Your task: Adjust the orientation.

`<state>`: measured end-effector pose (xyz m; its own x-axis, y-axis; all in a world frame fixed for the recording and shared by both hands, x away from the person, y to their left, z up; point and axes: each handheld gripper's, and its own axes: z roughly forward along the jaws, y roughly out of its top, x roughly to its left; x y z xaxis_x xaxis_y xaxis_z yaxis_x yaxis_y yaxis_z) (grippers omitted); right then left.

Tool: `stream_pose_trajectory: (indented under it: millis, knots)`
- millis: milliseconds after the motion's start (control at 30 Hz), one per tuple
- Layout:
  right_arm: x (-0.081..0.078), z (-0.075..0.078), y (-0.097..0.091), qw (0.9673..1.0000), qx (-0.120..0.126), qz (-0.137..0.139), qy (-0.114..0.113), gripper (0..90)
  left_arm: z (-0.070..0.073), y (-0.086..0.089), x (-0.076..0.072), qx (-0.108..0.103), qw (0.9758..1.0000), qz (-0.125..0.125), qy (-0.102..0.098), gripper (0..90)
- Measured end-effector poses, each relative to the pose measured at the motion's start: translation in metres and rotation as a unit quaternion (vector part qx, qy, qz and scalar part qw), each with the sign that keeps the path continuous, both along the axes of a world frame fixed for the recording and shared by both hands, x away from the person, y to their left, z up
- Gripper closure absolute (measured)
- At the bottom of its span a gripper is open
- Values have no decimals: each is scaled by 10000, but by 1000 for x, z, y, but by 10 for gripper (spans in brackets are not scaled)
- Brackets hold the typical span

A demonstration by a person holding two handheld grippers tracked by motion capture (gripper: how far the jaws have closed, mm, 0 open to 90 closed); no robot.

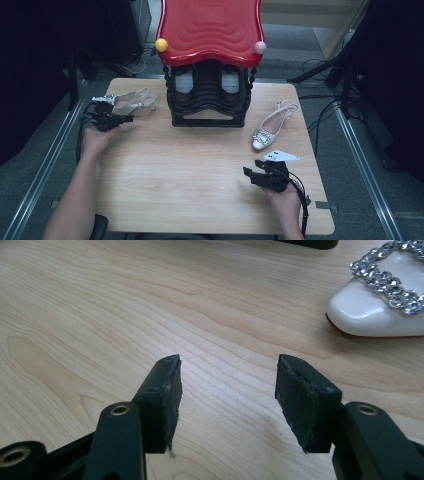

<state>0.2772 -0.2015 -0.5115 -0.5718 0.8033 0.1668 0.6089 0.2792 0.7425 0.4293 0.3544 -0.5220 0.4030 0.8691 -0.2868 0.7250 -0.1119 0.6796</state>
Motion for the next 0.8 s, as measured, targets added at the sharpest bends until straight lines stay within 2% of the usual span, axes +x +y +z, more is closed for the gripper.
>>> stream_pose_trajectory:
  millis: [33, 67, 100, 167, 367, 467, 500, 533, 700, 800]
  knots:
    - [1, -1, 1, 10000, -1, 4, 5, 452, -1, 1, 1, 65, 9999, 72, -51, 900]
    - [1, -1, 2, 10000, -14, 8, 26, 453, -2, 2, 2, 34, 9998, 115, -128, 900]
    - [1, -2, 3, 10000, -40, 22, 27, 453, -3, 4, 4, -48, 9998, 137, -121, 900]
    - [1, -3, 4, 10000, -58, 33, 34, 452, -5, 5, 8, 79, 9998, 149, -66, 900]
    - [2, -5, 6, 9999, -79, 2, 66, 452, -8, 12, 15, 124, 9996, 247, -62, 900]
    - [2, -6, 7, 9999, -95, -9, 85, 452, -12, 20, 16, 72, 9990, 445, -51, 900]
    - [2, -6, 7, 9999, -90, -18, 96, 452, -14, 22, 16, -13, 9988, 483, -55, 900]
    - [2, -6, 7, 9999, -94, -24, 105, 452, -15, 25, 17, -105, 9989, 450, -36, 900]
    - [2, -7, 9, 9999, -114, -3, 108, 452, -13, 24, 20, 55, 9990, 449, -48, 900]
    - [2, -7, 9, 9999, -121, -7, 104, 452, -14, 24, 22, 49, 9987, 497, -64, 900]
